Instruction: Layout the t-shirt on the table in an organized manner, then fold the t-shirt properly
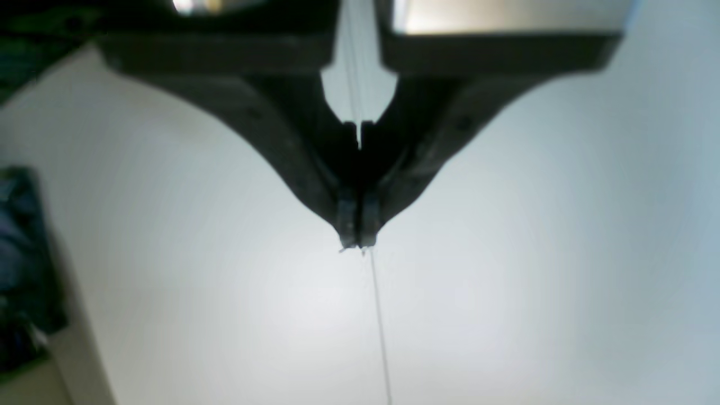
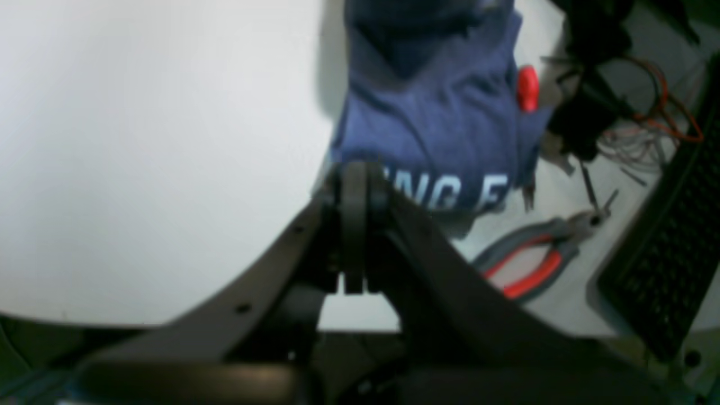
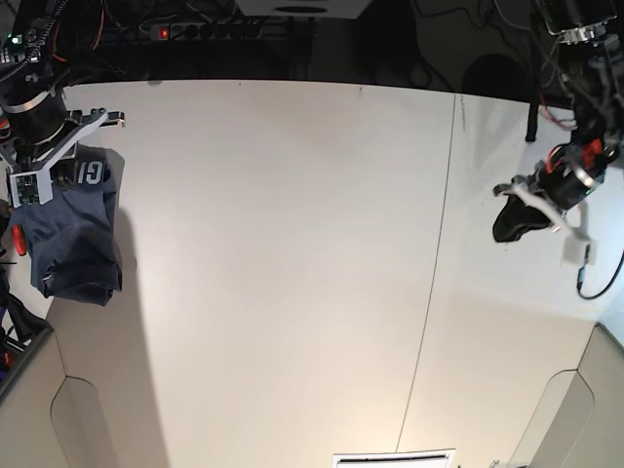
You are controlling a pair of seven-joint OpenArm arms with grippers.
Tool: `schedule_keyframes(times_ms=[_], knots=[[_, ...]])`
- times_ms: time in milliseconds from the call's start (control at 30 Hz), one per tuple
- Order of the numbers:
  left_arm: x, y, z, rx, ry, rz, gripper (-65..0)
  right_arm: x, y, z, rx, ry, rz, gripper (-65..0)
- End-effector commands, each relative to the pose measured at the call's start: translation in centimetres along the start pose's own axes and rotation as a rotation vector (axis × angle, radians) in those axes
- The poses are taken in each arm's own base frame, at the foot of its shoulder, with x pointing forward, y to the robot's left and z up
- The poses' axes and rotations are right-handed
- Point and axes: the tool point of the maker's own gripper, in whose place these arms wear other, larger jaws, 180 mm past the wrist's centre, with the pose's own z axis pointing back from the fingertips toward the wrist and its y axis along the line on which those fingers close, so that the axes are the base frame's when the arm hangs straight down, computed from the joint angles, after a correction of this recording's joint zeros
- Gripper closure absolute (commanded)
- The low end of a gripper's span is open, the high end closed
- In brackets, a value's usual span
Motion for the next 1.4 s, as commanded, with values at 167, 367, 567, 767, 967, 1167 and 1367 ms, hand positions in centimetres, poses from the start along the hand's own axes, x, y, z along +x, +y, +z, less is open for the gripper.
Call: schedule_keyframes(times_ms=[167,367,567,767,967,1167,1367], knots=[[-3.1,2.4,8.4,0.0,0.036,0.13,0.0,-1.5,-0.2,0.5,-0.005,0.076,0.009,0.0],[-8.9,1.8,13.1,-0.021,0.239,0.229,0.0,-2.5,1.6,0.7,0.09,0.132,-0.051,0.0],[-13.0,1.1,16.1,-0.017,0.339,0.331,0.0,-5.6,3.6,1.9,0.184,0.222,-0.095,0.0],[-16.9,2.0,17.7,0.027,0.38,0.473,0.0,-9.6,4.9,3.5,0.241,0.335,-0.119,0.0],[-22.7,-0.1,16.3,-0.018,0.473,0.616,0.0,-12.2,5.6,3.3,0.312,0.401,-0.186,0.0],[-27.3,-2.1,13.5,0.004,0.501,0.535,0.0,-16.2,5.6,1.8,0.368,0.468,-0.313,0.0],[-28.4,-4.0,9.8,-0.061,0.536,0.307,0.0,-21.3,5.8,0.4,0.36,0.58,-0.405,-2.0]])
